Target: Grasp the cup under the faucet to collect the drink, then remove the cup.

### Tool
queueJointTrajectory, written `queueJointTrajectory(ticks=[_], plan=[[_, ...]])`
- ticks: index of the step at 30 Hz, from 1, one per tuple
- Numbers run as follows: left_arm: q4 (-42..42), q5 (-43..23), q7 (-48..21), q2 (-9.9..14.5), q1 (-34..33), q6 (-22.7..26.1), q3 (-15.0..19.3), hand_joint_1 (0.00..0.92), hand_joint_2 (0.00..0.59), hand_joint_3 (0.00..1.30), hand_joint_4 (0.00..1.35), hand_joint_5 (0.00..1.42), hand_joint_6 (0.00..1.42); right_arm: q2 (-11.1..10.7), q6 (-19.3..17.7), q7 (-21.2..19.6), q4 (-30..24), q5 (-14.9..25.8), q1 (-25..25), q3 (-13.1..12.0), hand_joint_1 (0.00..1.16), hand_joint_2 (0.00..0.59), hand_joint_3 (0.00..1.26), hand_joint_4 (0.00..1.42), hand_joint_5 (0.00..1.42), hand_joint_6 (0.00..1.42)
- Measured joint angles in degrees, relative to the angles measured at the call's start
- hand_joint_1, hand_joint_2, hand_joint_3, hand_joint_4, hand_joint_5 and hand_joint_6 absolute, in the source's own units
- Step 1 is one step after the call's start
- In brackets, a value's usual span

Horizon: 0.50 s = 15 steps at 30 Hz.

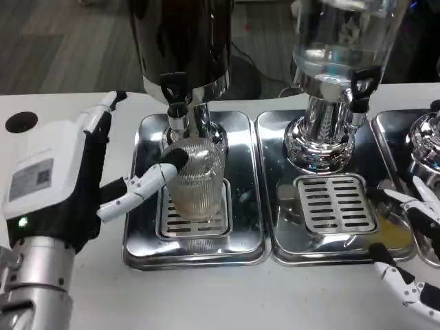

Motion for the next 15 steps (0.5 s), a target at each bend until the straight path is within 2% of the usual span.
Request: queueJointTrajectory(ticks=[7, 15], plan=[[-1.03, -4.57, -2.65, -0.1, -0.65, -2.85, 1.18, 0.02, 0.079, 0.09, 0.0, 0.55, 0.87, 0.03, -0.38, 0.0, 0.0, 0.02, 1.2, -0.24, 0.61, 0.393, 0.23, 0.0, 0.0, 0.0], [-1.91, -6.37, -5.86, -1.85, -4.9, -2.86, 0.42, 0.021, 0.08, 0.07, 0.0, 0.61, 0.9, -0.01, -1.97, 0.0, 0.01, 0.85, 2.71, -1.41, 0.61, 0.391, 0.23, 0.0, 0.0, 0.0]])
